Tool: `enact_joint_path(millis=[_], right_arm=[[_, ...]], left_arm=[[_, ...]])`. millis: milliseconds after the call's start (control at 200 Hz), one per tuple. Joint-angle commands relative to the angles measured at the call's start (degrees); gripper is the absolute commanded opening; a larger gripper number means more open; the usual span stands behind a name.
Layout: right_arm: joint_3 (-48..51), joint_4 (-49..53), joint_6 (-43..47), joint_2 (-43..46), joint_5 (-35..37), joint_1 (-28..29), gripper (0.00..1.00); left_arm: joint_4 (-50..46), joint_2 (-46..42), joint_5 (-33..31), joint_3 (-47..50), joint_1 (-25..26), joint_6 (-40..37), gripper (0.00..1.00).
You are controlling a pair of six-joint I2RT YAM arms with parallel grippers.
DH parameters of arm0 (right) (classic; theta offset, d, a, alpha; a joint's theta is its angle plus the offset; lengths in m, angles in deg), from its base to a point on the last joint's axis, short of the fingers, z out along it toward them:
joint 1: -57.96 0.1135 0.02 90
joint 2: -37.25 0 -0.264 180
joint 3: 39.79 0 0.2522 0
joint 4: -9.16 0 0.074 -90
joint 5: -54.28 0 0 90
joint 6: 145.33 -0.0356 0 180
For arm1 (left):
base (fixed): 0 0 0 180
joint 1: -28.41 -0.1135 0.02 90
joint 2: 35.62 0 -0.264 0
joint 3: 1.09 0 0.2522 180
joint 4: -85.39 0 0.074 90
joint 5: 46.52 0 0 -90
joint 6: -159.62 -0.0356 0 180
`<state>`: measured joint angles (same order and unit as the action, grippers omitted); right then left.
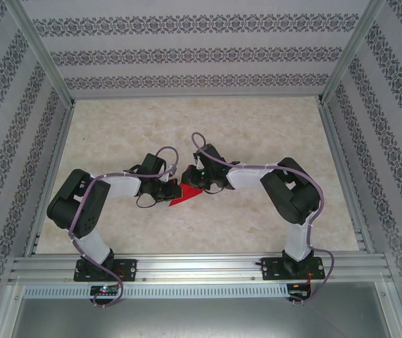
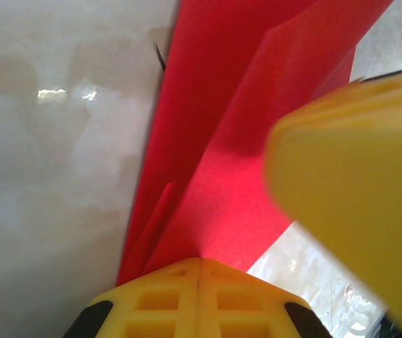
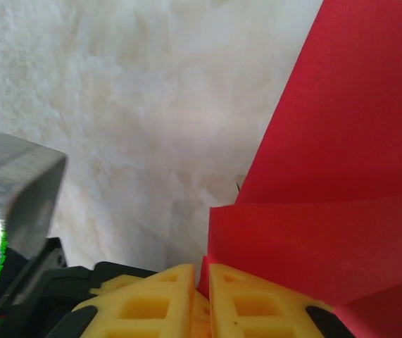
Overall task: Fold a paper plane with a square sheet of paper (pick it up from the middle)
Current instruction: Fourth fold the wing at the center of the table.
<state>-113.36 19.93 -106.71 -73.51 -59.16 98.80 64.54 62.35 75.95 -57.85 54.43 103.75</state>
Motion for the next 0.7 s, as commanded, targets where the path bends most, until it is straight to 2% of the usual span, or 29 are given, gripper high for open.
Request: enact_joint_path(millis=[0, 285, 694], right_arm=[[1.60, -3.63, -1.47, -3.05, 1.63, 0.04, 0.14], [3.01, -3.98, -1.35, -6.02, 3.78, -2.22, 0.13], [1.39, -1.36, 1.67, -4.90, 3.51, -7.55, 0.14]], left_arm=[[-7.98, 2.74, -7.07, 2.02, 0.37, -1.35, 0.00], [-8.90, 2.69, -8.47, 3.38, 0.37, -1.96, 0.00], [-8.48, 2.73, -8.26, 4.60, 0.35, -3.32, 0.00]])
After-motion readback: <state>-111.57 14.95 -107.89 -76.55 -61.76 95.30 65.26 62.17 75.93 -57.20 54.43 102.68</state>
